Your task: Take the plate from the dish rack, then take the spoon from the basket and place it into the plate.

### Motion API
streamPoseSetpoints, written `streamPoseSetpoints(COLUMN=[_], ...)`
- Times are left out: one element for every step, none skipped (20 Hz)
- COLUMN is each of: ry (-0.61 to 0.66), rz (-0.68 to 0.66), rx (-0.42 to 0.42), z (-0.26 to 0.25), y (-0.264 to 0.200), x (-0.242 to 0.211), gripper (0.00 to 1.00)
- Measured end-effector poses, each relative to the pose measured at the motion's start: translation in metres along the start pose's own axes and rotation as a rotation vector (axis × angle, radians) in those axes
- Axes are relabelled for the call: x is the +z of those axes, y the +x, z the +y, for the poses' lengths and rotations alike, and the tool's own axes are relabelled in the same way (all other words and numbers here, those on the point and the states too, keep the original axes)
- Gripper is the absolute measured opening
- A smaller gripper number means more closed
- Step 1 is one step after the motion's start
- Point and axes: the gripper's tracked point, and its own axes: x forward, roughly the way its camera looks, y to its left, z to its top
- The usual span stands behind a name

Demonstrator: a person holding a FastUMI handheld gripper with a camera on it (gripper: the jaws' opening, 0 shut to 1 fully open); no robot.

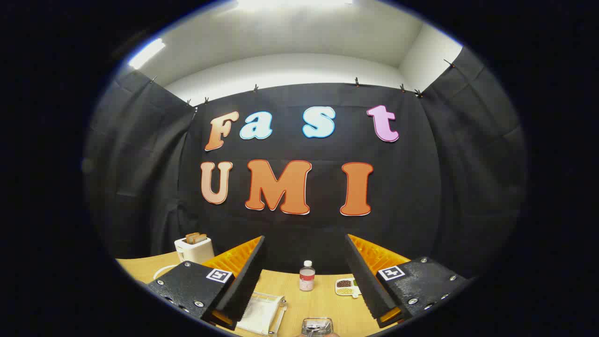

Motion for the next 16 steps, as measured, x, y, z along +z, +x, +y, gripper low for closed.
streamPoseSetpoints(ry=[-0.006,-0.007,-0.005,-0.001,0.0,0.005,0.011,0.017,0.021,0.026,0.028,0.027,0.026,0.023,0.017,0.015], rz=[0.005,0.011,0.018,0.027,0.04,0.052,0.065,0.078,0.091,0.104,0.119,0.134,0.147,0.162,0.181,0.205], rx=[0.011,0.022,0.032,0.039,0.041,0.044,0.05,0.057,0.06,0.063,0.063,0.062,0.058,0.053,0.045,0.038], z=[0.008,0.016,0.024,0.03,0.034,0.039,0.045,0.05,0.055,0.058,0.061,0.063,0.064,0.065,0.065,0.067], y=[0.003,0.005,0.005,0.008,0.01,0.012,0.014,0.016,0.017,0.02,0.021,0.023,0.024,0.026,0.028,0.031], x=[0.001,0.002,0.003,0.002,-0.001,-0.003,-0.005,-0.008,-0.01,-0.012,-0.015,-0.018,-0.021,-0.025,-0.031,-0.039], gripper=[0.97,0.97,0.97,0.98,0.98,0.97,0.97,0.98,0.98,0.97,0.98,0.97,0.97,0.98,0.98,0.98])
